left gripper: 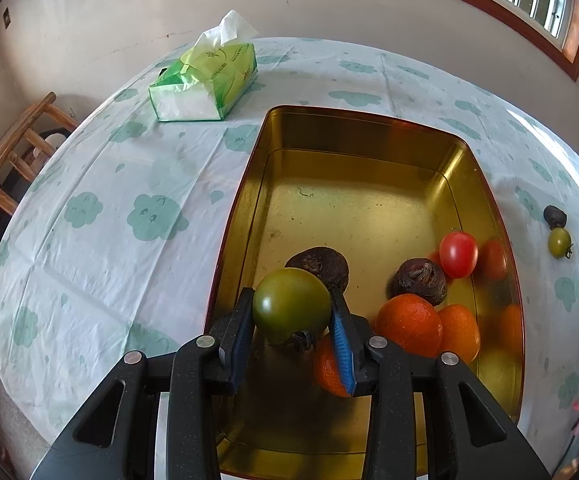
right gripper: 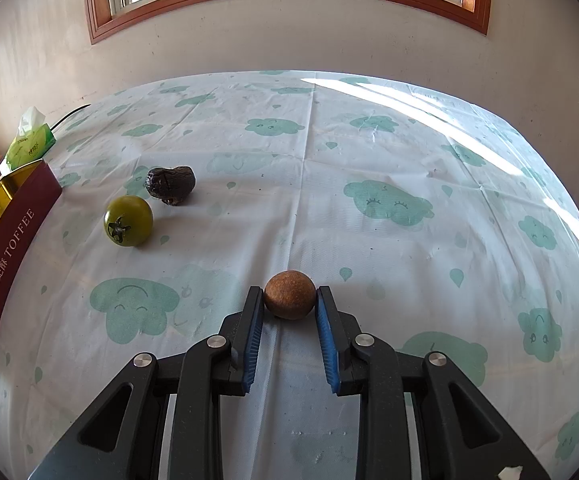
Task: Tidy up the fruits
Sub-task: 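Carry the green tomato into the tin tray with the left tool and release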
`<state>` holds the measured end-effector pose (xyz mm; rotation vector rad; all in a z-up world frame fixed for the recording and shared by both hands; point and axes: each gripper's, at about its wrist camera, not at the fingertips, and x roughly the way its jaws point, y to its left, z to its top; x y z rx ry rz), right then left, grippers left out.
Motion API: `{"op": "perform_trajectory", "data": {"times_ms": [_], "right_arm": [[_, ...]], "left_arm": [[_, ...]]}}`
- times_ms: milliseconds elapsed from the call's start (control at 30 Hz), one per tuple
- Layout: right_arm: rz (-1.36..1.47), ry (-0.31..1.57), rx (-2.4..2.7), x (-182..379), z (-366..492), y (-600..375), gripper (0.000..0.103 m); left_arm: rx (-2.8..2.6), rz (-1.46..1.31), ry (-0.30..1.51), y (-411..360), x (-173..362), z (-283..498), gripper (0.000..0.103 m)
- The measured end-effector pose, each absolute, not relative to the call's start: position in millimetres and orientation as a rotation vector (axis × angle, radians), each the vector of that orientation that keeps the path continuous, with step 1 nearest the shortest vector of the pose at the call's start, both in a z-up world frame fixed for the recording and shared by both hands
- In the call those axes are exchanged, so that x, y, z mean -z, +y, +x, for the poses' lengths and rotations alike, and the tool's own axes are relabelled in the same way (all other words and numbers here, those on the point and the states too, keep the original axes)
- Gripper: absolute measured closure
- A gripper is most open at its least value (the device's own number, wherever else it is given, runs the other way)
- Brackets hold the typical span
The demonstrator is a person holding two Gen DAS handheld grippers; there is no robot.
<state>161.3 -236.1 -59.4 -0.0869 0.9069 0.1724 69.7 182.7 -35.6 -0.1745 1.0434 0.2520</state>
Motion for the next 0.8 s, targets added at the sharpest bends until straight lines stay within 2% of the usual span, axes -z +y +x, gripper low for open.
{"op": "perform_trajectory", "data": {"times_ms": [800], "right_arm": [[-0.084,0.907,-0.174,59,161,-236,0.078]], "left_arm": [[-0.276,-0.135,1.022,177,30,57,0.062]]}}
